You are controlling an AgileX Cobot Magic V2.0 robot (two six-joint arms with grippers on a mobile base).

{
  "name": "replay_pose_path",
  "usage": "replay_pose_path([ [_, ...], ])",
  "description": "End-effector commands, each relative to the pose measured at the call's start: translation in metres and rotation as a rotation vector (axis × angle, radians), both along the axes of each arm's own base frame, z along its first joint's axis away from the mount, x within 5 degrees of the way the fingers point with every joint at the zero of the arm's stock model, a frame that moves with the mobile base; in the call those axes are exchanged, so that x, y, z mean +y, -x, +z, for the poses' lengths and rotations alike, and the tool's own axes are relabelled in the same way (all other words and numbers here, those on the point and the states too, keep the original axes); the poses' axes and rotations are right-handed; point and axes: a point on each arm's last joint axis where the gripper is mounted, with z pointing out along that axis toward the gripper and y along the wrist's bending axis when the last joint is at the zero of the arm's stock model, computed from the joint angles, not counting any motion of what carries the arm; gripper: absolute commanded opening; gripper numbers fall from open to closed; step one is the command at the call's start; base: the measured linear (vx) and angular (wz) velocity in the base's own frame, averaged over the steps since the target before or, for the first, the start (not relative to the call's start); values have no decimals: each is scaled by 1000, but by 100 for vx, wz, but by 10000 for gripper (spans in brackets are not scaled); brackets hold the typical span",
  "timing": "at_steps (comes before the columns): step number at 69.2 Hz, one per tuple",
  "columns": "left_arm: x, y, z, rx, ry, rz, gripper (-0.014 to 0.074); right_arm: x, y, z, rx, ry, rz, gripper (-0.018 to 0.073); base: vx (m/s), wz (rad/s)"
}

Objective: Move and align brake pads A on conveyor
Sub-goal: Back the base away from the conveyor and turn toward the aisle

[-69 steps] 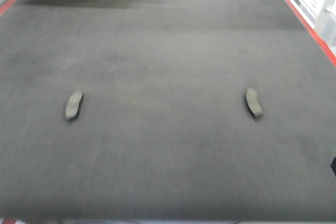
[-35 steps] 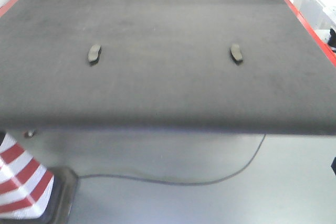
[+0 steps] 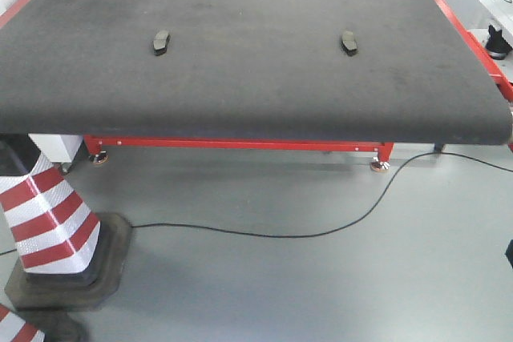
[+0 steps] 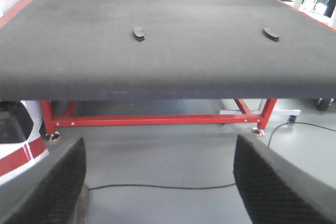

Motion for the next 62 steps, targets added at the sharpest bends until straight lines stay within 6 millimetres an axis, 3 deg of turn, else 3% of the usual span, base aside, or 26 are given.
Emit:
replay_pose_path([
  [1,-1,-1,13,-76,19,-13,559,-1,-1,13,-74,-7,-17,473,-27,-1],
  [31,-1,-1,13,-76,19,-13,559,-1,-1,13,-74,-6,-17,473,-14,-27],
  [62,-1,-1,13,-76,19,-13,559,-1,-1,13,-74,-5,-17,473,-10,-105],
])
